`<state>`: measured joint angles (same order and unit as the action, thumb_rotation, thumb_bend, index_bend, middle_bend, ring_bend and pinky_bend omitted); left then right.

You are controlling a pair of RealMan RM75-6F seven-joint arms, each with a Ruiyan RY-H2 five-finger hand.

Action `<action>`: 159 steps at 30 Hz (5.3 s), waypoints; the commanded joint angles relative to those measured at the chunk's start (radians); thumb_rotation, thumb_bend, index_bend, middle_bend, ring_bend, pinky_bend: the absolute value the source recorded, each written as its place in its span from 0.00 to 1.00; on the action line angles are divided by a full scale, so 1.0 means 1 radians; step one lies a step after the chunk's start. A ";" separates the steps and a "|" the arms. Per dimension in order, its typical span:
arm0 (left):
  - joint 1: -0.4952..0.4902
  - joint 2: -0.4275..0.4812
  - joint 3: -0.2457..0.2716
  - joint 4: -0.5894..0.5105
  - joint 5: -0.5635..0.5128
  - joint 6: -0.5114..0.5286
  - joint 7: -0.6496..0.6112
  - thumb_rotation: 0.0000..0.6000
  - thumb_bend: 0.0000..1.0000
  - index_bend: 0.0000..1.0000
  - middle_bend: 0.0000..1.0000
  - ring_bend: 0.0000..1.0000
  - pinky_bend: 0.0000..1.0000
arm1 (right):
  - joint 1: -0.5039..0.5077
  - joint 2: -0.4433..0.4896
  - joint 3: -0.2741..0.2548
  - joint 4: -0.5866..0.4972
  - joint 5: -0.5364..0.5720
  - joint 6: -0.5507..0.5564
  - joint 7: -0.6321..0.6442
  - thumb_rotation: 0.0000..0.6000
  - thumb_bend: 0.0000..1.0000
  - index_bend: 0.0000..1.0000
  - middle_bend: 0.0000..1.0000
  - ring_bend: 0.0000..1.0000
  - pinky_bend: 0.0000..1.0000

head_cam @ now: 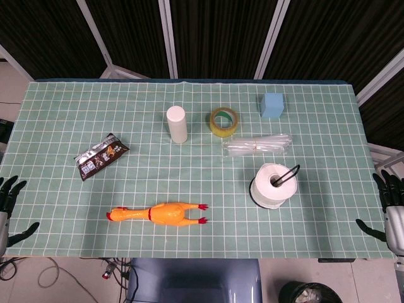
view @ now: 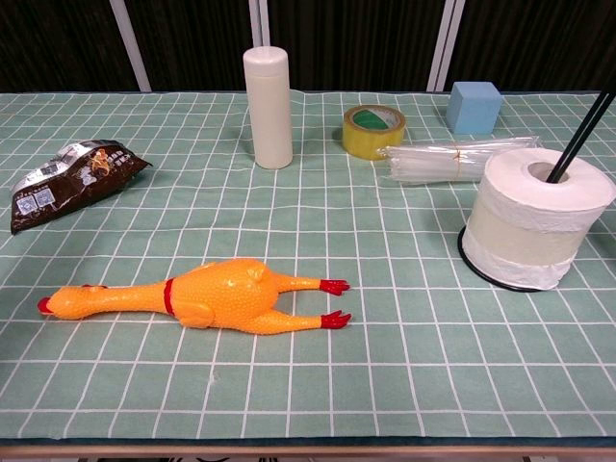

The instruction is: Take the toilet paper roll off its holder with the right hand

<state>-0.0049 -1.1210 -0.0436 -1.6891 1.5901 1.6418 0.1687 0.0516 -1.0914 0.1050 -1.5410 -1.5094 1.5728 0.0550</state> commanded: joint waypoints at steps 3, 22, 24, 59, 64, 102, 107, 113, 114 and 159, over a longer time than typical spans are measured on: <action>0.000 0.000 0.001 -0.003 0.001 0.000 0.004 1.00 0.04 0.14 0.05 0.00 0.00 | -0.001 0.000 0.002 0.000 -0.002 0.005 0.003 1.00 0.02 0.02 0.00 0.00 0.00; 0.012 0.007 0.009 -0.010 0.022 0.023 -0.002 1.00 0.04 0.14 0.05 0.00 0.00 | 0.005 0.024 -0.028 -0.037 -0.019 -0.043 0.089 1.00 0.03 0.00 0.00 0.00 0.00; 0.013 0.007 0.008 -0.010 0.022 0.025 -0.002 1.00 0.04 0.14 0.05 0.00 0.00 | 0.005 0.025 -0.024 -0.035 -0.012 -0.044 0.096 1.00 0.03 0.00 0.00 0.00 0.00; 0.006 0.000 0.004 -0.012 0.007 0.001 0.015 1.00 0.04 0.14 0.05 0.00 0.00 | 0.252 -0.208 0.039 -0.116 0.320 -0.539 0.631 1.00 0.02 0.00 0.00 0.00 0.00; 0.005 -0.001 0.003 -0.013 0.002 -0.001 0.018 1.00 0.04 0.14 0.05 0.00 0.00 | 0.252 -0.292 0.059 -0.053 0.363 -0.519 0.607 1.00 0.02 0.00 0.00 0.00 0.00; -0.003 -0.013 -0.001 -0.024 -0.032 -0.030 0.071 1.00 0.04 0.14 0.05 0.00 0.00 | 0.285 -0.513 0.159 0.121 0.411 -0.545 0.555 1.00 0.02 0.00 0.00 0.00 0.00; -0.003 -0.015 -0.001 -0.025 -0.035 -0.031 0.077 1.00 0.04 0.14 0.05 0.00 0.00 | 0.303 -0.522 0.178 0.126 0.428 -0.586 0.567 1.00 0.02 0.00 0.00 0.00 0.00; -0.004 -0.018 -0.001 -0.025 -0.038 -0.035 0.086 1.00 0.04 0.14 0.05 0.00 0.00 | 0.315 -0.539 0.192 0.139 0.428 -0.610 0.592 1.00 0.02 0.00 0.00 0.00 0.00; -0.004 -0.018 -0.001 -0.025 -0.039 -0.035 0.087 1.00 0.04 0.14 0.05 0.00 0.00 | 0.317 -0.542 0.195 0.143 0.429 -0.614 0.596 1.00 0.02 0.00 0.00 0.00 0.00; 0.000 -0.021 -0.003 -0.034 -0.048 -0.028 0.091 1.00 0.04 0.14 0.05 0.00 0.00 | 0.314 -0.419 0.318 -0.010 0.391 -0.567 0.640 1.00 0.02 0.20 0.18 0.01 0.00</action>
<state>-0.0047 -1.1416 -0.0470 -1.7228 1.5418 1.6143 0.2596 0.3635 -1.5254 0.4107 -1.5349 -1.1217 1.0033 0.6972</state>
